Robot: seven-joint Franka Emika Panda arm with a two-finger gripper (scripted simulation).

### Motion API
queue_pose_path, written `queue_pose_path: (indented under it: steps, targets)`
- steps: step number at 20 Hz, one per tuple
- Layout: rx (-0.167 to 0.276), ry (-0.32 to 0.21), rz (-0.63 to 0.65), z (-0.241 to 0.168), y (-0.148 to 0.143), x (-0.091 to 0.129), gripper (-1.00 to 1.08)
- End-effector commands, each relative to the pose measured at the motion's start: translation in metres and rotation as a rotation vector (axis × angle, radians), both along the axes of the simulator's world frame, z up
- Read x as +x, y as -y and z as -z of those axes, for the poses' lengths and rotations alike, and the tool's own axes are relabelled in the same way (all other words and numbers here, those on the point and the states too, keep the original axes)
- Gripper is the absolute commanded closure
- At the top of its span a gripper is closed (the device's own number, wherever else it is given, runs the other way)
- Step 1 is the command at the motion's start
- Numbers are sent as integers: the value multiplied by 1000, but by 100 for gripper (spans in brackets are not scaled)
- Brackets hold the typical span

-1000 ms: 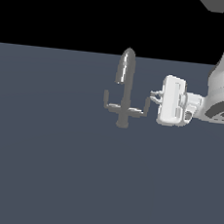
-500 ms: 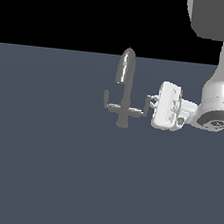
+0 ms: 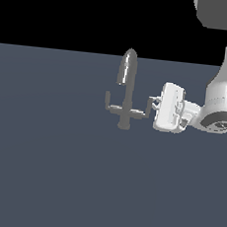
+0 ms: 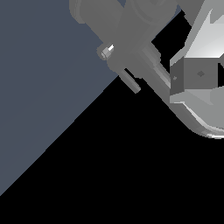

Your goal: Turn on the faucet by rotating a designated handle.

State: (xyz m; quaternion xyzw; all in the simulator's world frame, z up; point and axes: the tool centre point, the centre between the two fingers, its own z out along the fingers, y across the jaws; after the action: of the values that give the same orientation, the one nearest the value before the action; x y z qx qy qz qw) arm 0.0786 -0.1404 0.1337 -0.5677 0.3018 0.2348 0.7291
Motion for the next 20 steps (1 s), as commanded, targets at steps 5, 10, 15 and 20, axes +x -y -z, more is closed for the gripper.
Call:
queue_pose_path:
  steps: [5,10,15,20]
  targets:
    - [0,0,0,-4,-3,-12,108]
    - [0,0,0,-8,-6,-22,108]
    - [0,0,0,-12,-8,-32,108]
    - [-2,-5,4,-6,-10,-37,108]
